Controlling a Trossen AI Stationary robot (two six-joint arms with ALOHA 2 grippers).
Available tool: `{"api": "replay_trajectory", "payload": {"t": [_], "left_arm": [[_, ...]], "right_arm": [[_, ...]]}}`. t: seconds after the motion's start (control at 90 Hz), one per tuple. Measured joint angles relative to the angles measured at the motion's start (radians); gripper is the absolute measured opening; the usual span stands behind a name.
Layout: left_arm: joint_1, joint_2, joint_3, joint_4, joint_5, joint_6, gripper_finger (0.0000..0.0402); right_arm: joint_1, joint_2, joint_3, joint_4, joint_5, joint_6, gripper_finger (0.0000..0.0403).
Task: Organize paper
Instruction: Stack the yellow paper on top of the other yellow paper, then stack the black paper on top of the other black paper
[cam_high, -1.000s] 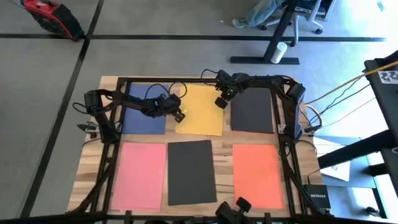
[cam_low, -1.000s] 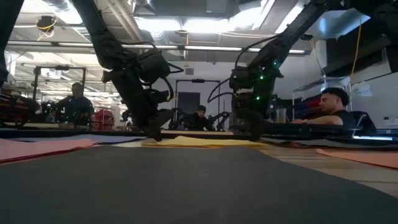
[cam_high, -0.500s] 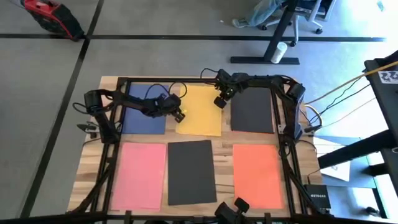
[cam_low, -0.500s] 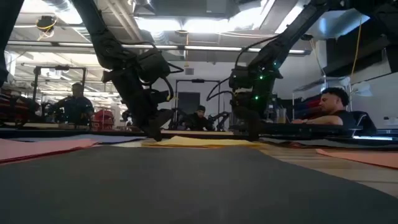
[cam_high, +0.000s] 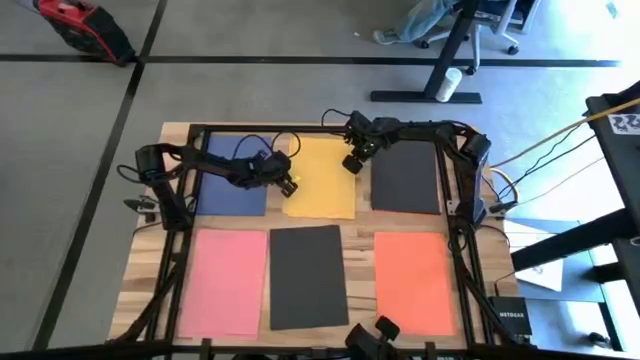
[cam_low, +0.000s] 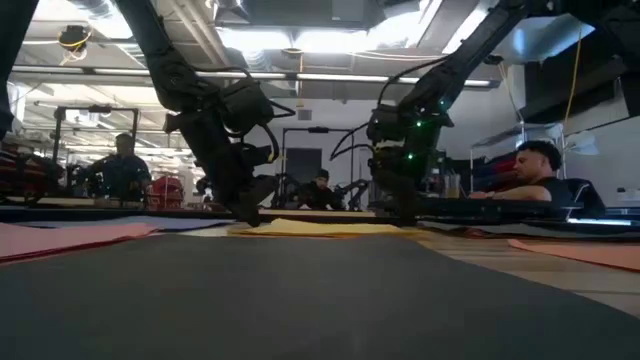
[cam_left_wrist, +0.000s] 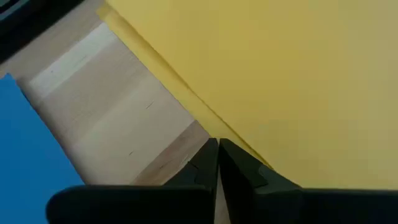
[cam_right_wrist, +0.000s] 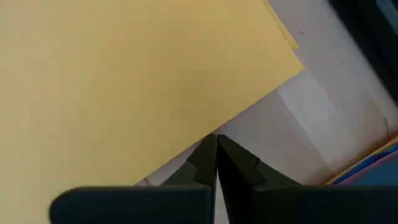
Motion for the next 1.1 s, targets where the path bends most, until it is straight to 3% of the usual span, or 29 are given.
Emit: {"api": "replay_trajectory", "payload": {"t": [0.422, 0.756, 0.922, 1.1], "left_arm": [[0.0, 0.0, 0.0, 0.003, 0.0, 0.003, 0.0], [-0.001, 0.0, 0.0, 0.003, -0.009, 0.005, 0.0], [-0.014, -0.012, 0.0, 0.002, -0.011, 0.028, 0.0], [-0.05, -0.082, -0.001, 0.004, -0.019, 0.028, 0.0]], "right_arm": [[0.0, -0.001, 0.0, 0.018, -0.024, -0.007, 0.0], [0.012, -0.133, 0.0, -0.158, -0.026, -0.05, 0.0], [0.104, -0.203, 0.001, -0.244, -0.105, -0.11, 0.0], [0.231, -0.212, 0.001, -0.253, -0.113, -0.134, 0.0]]}}
